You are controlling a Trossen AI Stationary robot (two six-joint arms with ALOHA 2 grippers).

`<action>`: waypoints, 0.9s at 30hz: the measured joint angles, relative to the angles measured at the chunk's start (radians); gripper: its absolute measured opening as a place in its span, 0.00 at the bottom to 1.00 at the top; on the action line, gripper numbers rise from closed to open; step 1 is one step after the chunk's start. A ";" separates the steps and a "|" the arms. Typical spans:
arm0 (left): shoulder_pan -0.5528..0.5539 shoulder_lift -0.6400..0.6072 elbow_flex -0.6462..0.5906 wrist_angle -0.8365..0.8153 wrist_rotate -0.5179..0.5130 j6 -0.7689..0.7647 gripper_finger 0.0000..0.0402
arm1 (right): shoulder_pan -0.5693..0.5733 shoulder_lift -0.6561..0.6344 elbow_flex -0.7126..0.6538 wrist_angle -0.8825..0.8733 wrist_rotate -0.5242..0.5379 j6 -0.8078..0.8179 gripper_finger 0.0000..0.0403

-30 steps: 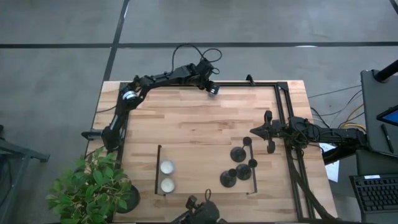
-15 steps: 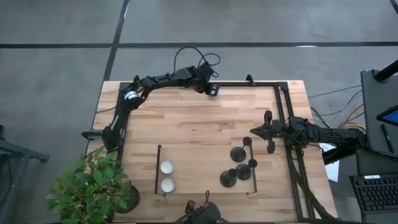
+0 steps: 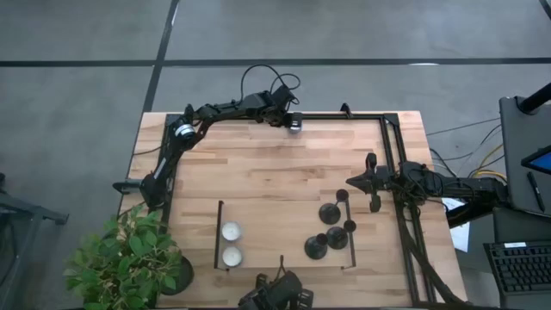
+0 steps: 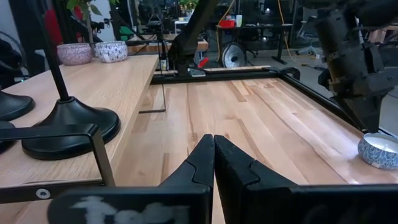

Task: Pick & Place candle stick holders
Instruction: Put the blue scented candle on the shelf aligned with the white scented candle

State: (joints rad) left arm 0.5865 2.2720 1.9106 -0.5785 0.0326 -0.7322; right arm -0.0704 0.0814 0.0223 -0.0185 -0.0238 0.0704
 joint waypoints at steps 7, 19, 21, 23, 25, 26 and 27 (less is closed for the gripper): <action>0.003 0.023 0.000 0.047 0.001 -0.009 0.29 | 0.000 0.000 0.000 0.000 0.000 0.000 0.02; 0.004 0.045 0.000 0.037 -0.008 0.051 0.21 | 0.000 0.000 0.000 0.000 0.000 0.000 0.02; 0.003 0.043 0.000 0.037 -0.008 0.070 0.17 | 0.000 0.000 0.000 0.000 0.000 0.000 0.02; 0.003 0.042 0.000 0.036 -0.008 0.085 0.11 | 0.000 0.000 0.000 0.000 0.000 0.000 0.02; 0.003 0.042 0.000 0.029 -0.009 0.088 0.04 | 0.000 0.000 0.000 0.000 0.000 0.000 0.02; 0.002 0.042 0.000 0.029 -0.011 0.088 0.02 | 0.000 0.000 0.000 0.000 0.000 0.000 0.02; 0.002 0.042 0.000 0.029 -0.012 0.089 0.02 | 0.000 0.000 0.000 0.000 0.000 0.000 0.02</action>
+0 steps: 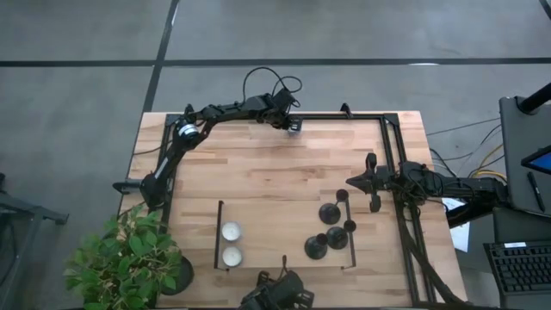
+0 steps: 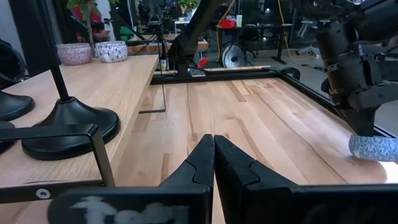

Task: Pick & Place candle stick holders
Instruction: Put the blue scented candle on the shelf aligned with the white scented candle

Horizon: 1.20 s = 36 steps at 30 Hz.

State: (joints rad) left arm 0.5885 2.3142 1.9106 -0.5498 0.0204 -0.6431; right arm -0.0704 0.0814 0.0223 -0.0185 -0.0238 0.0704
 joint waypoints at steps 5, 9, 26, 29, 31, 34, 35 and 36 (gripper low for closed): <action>-0.005 -0.011 0.000 -0.005 0.022 0.010 0.01 | 0.000 0.000 0.000 0.000 0.000 0.000 0.02; -0.023 -0.045 0.000 -0.047 0.047 0.051 0.00 | 0.000 0.000 0.000 0.000 0.000 0.000 0.02; -0.223 -0.411 0.000 -0.512 -0.013 0.229 0.00 | 0.000 0.000 0.000 0.000 0.001 0.000 0.02; -0.286 -0.494 0.000 -0.599 -0.071 0.233 0.00 | 0.000 0.000 0.000 0.000 0.000 0.000 0.02; -0.326 -0.541 0.000 -0.658 -0.097 0.238 0.00 | 0.000 0.000 0.000 0.000 0.000 0.000 0.02; -0.388 -0.599 0.000 -0.730 -0.123 0.263 0.00 | 0.000 0.000 0.000 0.000 0.000 0.000 0.02; -0.409 -0.612 0.000 -0.751 -0.131 0.275 0.00 | 0.000 0.000 0.000 0.000 0.000 0.000 0.02; -0.431 -0.625 0.000 -0.772 -0.134 0.282 0.00 | 0.000 0.000 0.000 0.000 0.000 0.000 0.02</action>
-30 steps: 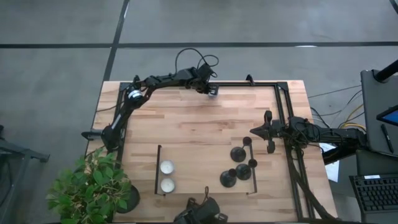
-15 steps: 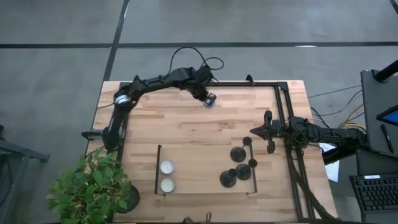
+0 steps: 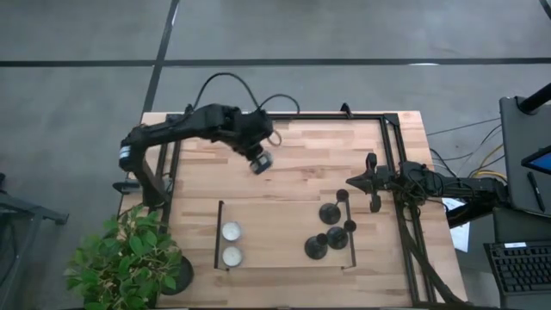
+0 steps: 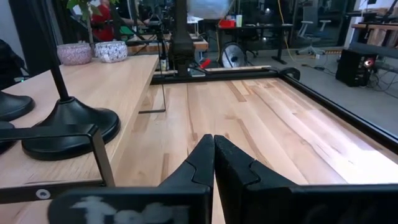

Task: Pick & Place candle stick holders
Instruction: Put the blue scented candle on the shelf aligned with the white scented candle

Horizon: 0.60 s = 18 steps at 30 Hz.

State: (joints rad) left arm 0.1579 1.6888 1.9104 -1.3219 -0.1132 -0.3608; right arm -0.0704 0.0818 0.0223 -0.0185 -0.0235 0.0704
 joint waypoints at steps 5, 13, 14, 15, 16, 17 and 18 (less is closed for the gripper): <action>-0.109 -0.024 -0.001 -0.087 -0.040 -0.001 0.00 | 0.000 0.000 0.000 0.000 0.000 0.000 0.02; -0.228 -0.017 -0.003 -0.208 -0.072 -0.106 0.00 | 0.000 0.000 0.000 0.000 0.000 0.000 0.02; -0.243 -0.017 -0.003 -0.208 -0.072 -0.118 0.00 | 0.000 0.000 0.000 0.000 0.000 0.000 0.02; -0.259 -0.017 -0.004 -0.208 -0.072 -0.130 0.00 | 0.000 0.000 0.000 0.000 0.000 0.000 0.02; -0.274 -0.017 -0.007 -0.208 -0.073 -0.142 0.00 | 0.000 0.000 0.000 0.000 0.000 0.000 0.02; -0.289 -0.017 -0.012 -0.207 -0.075 -0.159 0.00 | 0.000 0.000 0.000 0.000 0.000 0.000 0.02; -0.304 -0.017 -0.019 -0.208 -0.077 -0.172 0.00 | 0.000 0.000 0.000 0.000 0.000 0.000 0.02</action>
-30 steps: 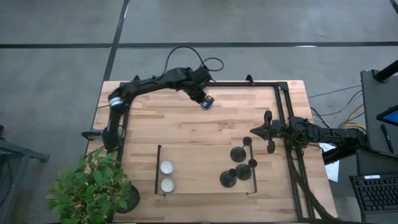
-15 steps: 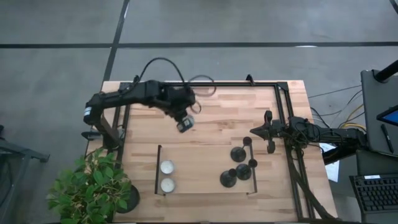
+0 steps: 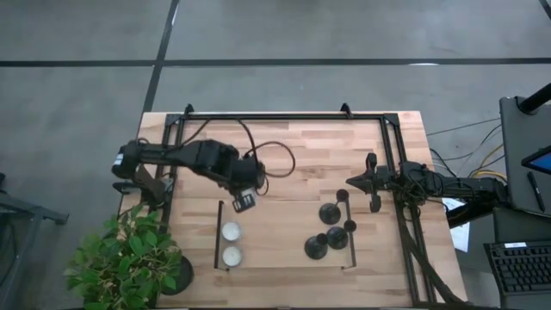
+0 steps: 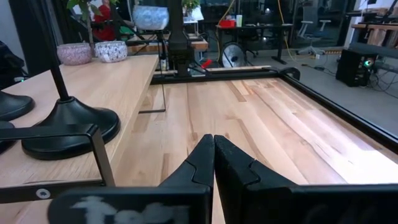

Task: Pick & Place candle stick holders
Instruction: Put the blue scented candle on the shelf aligned with the white scented candle

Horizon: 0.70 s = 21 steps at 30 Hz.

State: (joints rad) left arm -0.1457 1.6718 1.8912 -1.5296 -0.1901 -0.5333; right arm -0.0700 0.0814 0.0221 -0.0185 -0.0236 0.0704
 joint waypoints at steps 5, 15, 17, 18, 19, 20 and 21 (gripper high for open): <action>-0.055 -0.001 -0.069 -0.001 -0.025 -0.040 0.00 | 0.000 0.000 0.000 0.000 0.000 0.000 0.02; -0.083 -0.057 -0.218 0.062 -0.017 -0.082 0.00 | 0.000 0.000 0.000 0.000 0.000 0.000 0.02; -0.084 -0.089 -0.262 0.136 -0.010 -0.083 0.00 | 0.000 0.000 0.000 0.000 0.000 0.000 0.02; -0.084 -0.105 -0.285 0.163 -0.010 -0.085 0.00 | 0.000 0.000 0.000 0.000 0.000 0.000 0.02; -0.085 -0.118 -0.307 0.176 -0.010 -0.091 0.00 | 0.000 0.000 0.000 0.000 0.000 0.000 0.02; -0.085 -0.132 -0.328 0.177 -0.009 -0.099 0.00 | 0.000 0.000 0.000 0.000 0.000 0.000 0.02; -0.086 -0.146 -0.350 0.177 -0.010 -0.113 0.00 | 0.000 0.000 0.000 0.000 0.000 0.000 0.02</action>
State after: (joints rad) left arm -0.2314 1.5262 1.5414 -1.3530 -0.1997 -0.6462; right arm -0.0700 0.0814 0.0223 -0.0185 -0.0238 0.0704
